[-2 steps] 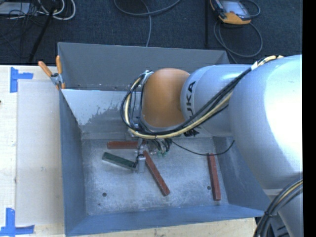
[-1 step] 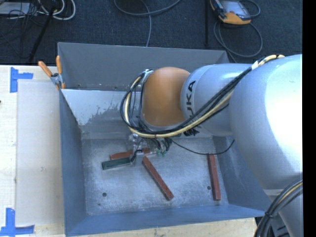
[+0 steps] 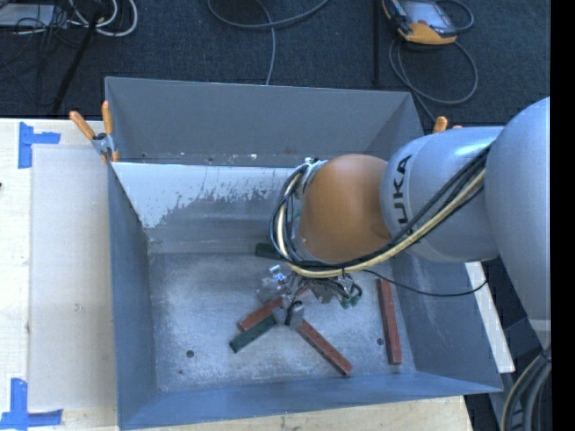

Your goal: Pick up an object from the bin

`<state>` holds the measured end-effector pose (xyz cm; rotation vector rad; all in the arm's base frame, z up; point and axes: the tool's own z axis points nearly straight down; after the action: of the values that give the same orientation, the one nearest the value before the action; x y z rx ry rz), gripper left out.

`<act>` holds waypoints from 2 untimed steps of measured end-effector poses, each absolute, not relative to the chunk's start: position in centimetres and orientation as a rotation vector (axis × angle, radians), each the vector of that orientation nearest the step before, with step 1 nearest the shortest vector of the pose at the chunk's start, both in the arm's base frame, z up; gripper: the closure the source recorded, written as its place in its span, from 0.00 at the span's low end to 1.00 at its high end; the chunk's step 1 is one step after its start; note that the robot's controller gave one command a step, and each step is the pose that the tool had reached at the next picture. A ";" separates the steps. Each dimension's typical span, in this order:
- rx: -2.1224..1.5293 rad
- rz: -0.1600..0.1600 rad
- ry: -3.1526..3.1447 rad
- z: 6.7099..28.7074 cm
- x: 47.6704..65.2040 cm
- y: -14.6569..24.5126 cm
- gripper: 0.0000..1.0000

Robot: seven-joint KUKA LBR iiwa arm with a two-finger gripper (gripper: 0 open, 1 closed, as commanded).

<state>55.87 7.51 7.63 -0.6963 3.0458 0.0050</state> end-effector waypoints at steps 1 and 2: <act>-0.697 0.001 3.060 7.1 55.5 7.3 0.00; -0.994 0.005 2.982 7.0 51.9 12.9 0.00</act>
Offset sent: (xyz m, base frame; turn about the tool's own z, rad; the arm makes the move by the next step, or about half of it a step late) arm 0.0000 0.0000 0.0000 0.0000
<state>51.87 12.92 6.98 -0.9936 2.9825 0.0046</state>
